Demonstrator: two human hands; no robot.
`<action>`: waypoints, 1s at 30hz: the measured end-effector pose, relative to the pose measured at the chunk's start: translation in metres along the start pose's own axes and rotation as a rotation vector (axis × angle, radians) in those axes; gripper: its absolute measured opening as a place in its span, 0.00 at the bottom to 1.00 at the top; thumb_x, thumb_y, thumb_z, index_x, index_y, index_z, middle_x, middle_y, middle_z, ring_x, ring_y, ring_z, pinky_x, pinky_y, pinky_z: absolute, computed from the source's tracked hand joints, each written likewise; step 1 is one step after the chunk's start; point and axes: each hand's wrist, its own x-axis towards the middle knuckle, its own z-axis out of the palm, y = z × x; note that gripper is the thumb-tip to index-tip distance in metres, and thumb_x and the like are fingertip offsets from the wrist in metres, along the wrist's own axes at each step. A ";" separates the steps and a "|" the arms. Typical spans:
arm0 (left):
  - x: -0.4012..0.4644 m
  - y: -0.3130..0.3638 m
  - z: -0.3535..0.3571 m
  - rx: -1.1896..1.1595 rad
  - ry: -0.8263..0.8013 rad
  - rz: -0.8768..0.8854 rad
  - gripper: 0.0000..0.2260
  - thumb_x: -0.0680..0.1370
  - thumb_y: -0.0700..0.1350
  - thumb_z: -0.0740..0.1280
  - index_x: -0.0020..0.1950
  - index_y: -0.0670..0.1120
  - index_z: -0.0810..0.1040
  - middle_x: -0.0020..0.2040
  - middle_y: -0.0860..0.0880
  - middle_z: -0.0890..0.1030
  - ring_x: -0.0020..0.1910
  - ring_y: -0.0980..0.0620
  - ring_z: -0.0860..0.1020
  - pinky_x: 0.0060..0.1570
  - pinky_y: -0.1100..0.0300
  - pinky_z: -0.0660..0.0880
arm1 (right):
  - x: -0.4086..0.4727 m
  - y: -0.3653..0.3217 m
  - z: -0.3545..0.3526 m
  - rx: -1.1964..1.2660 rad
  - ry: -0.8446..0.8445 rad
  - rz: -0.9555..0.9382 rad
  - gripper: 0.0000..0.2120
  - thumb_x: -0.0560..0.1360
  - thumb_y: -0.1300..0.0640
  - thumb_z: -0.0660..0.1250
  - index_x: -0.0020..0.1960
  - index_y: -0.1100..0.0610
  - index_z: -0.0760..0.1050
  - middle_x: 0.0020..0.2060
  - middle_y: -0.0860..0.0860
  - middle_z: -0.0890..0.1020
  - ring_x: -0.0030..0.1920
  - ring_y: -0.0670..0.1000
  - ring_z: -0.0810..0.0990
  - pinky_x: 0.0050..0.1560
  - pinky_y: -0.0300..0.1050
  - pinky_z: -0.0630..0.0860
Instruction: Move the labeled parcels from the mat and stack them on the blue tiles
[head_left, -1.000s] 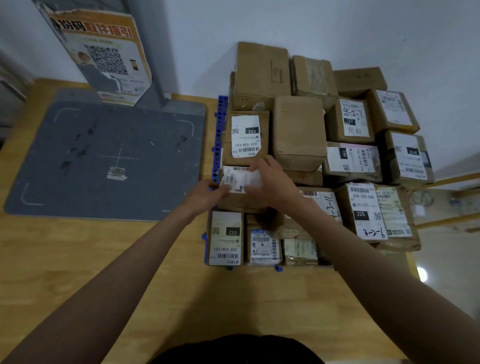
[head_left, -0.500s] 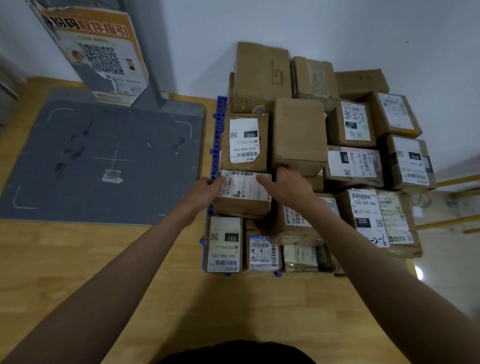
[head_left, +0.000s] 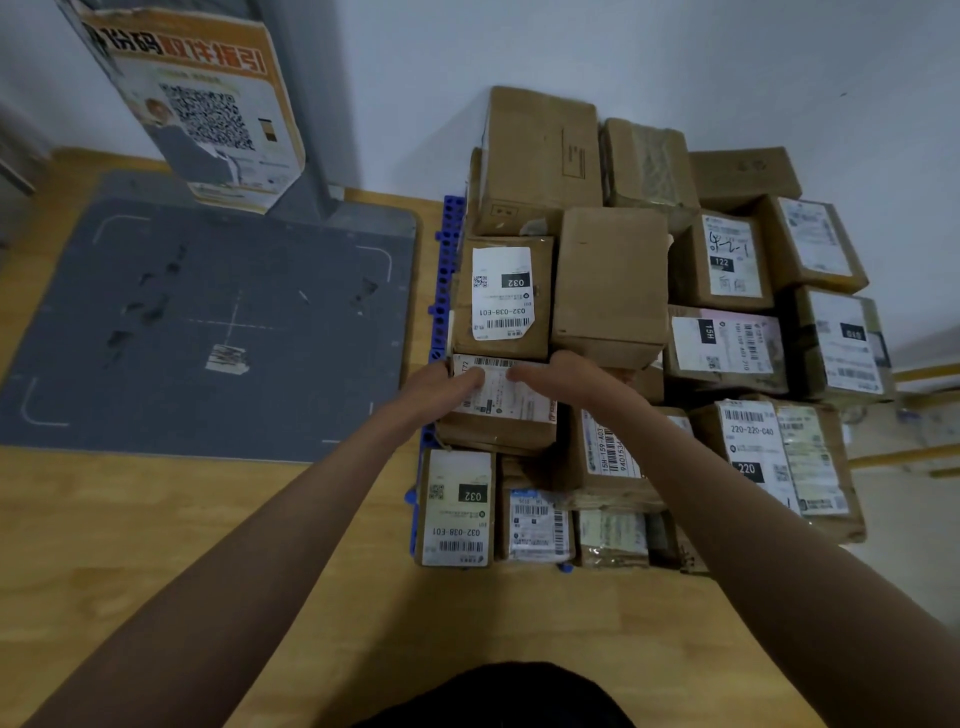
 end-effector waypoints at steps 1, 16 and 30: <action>0.001 0.001 0.000 0.004 0.002 -0.005 0.14 0.78 0.55 0.61 0.60 0.52 0.77 0.54 0.52 0.81 0.52 0.52 0.79 0.47 0.59 0.75 | 0.002 0.000 0.000 0.014 -0.024 0.012 0.20 0.75 0.39 0.66 0.52 0.56 0.74 0.44 0.50 0.77 0.42 0.48 0.75 0.44 0.44 0.72; 0.007 0.007 -0.008 0.050 -0.091 -0.071 0.15 0.75 0.58 0.62 0.57 0.54 0.78 0.52 0.53 0.82 0.51 0.54 0.80 0.47 0.58 0.75 | 0.017 0.000 -0.003 0.101 -0.155 0.035 0.15 0.74 0.39 0.66 0.50 0.50 0.75 0.49 0.48 0.76 0.52 0.52 0.74 0.55 0.47 0.66; 0.006 0.005 -0.007 0.000 -0.106 -0.105 0.11 0.75 0.54 0.63 0.54 0.53 0.78 0.49 0.54 0.83 0.49 0.56 0.80 0.41 0.62 0.71 | 0.017 0.007 -0.003 0.108 -0.139 0.000 0.11 0.74 0.40 0.68 0.43 0.48 0.76 0.43 0.45 0.79 0.45 0.47 0.78 0.51 0.44 0.71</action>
